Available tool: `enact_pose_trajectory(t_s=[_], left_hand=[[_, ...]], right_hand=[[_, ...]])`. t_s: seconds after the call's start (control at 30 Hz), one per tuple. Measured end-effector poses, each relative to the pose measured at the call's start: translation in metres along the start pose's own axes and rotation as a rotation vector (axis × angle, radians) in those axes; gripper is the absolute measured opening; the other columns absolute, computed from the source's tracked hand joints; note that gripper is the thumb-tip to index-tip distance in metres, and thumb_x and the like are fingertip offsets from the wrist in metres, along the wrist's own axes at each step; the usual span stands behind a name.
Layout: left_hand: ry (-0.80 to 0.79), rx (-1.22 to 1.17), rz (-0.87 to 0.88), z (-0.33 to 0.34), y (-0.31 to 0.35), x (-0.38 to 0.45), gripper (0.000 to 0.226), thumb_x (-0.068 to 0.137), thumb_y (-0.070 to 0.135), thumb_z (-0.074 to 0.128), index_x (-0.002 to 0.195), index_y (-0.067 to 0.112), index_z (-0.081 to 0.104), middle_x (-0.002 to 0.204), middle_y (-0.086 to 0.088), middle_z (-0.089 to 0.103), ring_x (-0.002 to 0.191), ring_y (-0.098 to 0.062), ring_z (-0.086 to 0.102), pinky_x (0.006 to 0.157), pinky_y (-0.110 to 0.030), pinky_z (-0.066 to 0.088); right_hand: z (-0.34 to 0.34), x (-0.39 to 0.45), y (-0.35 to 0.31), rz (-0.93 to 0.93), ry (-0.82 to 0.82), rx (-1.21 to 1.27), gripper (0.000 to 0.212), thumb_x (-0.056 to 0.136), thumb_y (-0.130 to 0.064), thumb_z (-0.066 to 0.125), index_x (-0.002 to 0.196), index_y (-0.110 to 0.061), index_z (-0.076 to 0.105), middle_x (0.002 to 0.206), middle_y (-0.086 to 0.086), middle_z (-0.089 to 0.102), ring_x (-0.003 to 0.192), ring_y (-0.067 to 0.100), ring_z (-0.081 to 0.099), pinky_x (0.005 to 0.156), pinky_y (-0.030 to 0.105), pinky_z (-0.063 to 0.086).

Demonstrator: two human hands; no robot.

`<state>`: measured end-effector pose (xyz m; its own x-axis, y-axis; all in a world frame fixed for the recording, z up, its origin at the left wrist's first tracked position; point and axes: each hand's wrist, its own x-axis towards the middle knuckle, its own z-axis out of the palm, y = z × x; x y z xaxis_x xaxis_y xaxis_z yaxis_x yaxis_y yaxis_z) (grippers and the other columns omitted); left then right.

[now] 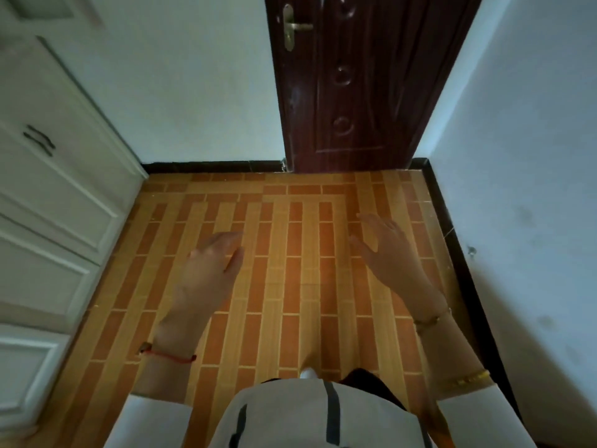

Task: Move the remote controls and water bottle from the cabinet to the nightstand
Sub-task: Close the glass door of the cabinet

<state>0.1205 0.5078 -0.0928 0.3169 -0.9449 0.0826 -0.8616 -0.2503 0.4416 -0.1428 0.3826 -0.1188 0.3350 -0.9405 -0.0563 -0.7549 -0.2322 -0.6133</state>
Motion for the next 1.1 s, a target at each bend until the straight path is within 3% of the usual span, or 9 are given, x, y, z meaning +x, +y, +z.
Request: enact_pose_trajectory(t_s=[0.23,0.4,0.53,0.73,0.83,0.93,1.1], left_hand=[[0.042,-0.004,-0.125,-0.013,-0.05,0.037,0.035,0.095,0.022,0.057,0.129,0.013,0.061,0.128,-0.007,0.064,0.119,-0.025,0.061,0.094,-0.039,0.053],[0.094,-0.003,-0.216,-0.019,-0.077,0.077,0.034,0.096,0.021,0.056,0.128,0.014,0.061,0.127,-0.007,0.065,0.115,-0.026,0.063,0.088,-0.041,0.056],[0.155,-0.003,-0.297,-0.023,-0.095,0.123,0.033,0.096,0.024,0.055,0.128,0.018,0.061,0.126,-0.004,0.065,0.115,-0.025,0.063,0.087,-0.04,0.055],[0.26,0.024,-0.454,-0.035,-0.122,0.211,0.035,0.096,0.029,0.055,0.13,0.022,0.06,0.129,-0.001,0.064,0.116,-0.022,0.062,0.091,-0.037,0.053],[0.321,0.014,-0.511,-0.043,-0.128,0.25,0.033,0.096,0.026,0.055,0.129,0.022,0.061,0.128,0.001,0.064,0.112,-0.021,0.064,0.088,-0.031,0.05],[0.35,0.018,-0.579,-0.051,-0.141,0.278,0.034,0.097,0.029,0.053,0.13,0.023,0.059,0.13,0.0,0.064,0.099,-0.026,0.068,0.083,-0.035,0.053],[0.388,0.003,-0.665,-0.059,-0.165,0.311,0.035,0.096,0.029,0.053,0.131,0.022,0.059,0.131,-0.001,0.063,0.118,-0.022,0.062,0.093,-0.039,0.053]], right_hand=[[0.037,0.085,-0.038,-0.128,-0.118,-0.001,0.049,0.094,-0.038,0.053,0.14,-0.027,0.039,0.148,-0.002,0.04,0.138,0.017,0.035,0.104,0.025,0.026],[0.061,0.157,-0.066,-0.212,-0.206,-0.009,0.05,0.095,-0.039,0.052,0.141,-0.027,0.039,0.149,0.001,0.038,0.139,0.02,0.031,0.109,0.037,0.032],[0.077,0.226,-0.096,-0.319,-0.241,-0.029,0.049,0.094,-0.036,0.054,0.139,-0.021,0.043,0.143,0.001,0.044,0.135,0.018,0.037,0.098,0.022,0.027],[0.088,0.349,-0.15,-0.509,-0.308,0.0,0.049,0.092,-0.033,0.059,0.136,-0.017,0.048,0.136,0.005,0.054,0.129,0.02,0.048,0.104,0.032,0.042],[0.093,0.405,-0.179,-0.588,-0.31,-0.054,0.05,0.093,-0.034,0.057,0.139,-0.019,0.045,0.14,0.003,0.051,0.132,0.018,0.045,0.101,0.025,0.036],[0.105,0.454,-0.205,-0.678,-0.353,-0.076,0.051,0.093,-0.043,0.051,0.14,-0.025,0.042,0.143,0.0,0.048,0.135,0.017,0.041,0.107,0.035,0.04],[0.129,0.506,-0.247,-0.773,-0.429,-0.067,0.051,0.094,-0.042,0.05,0.141,-0.024,0.041,0.145,0.001,0.045,0.138,0.019,0.037,0.108,0.039,0.041]])
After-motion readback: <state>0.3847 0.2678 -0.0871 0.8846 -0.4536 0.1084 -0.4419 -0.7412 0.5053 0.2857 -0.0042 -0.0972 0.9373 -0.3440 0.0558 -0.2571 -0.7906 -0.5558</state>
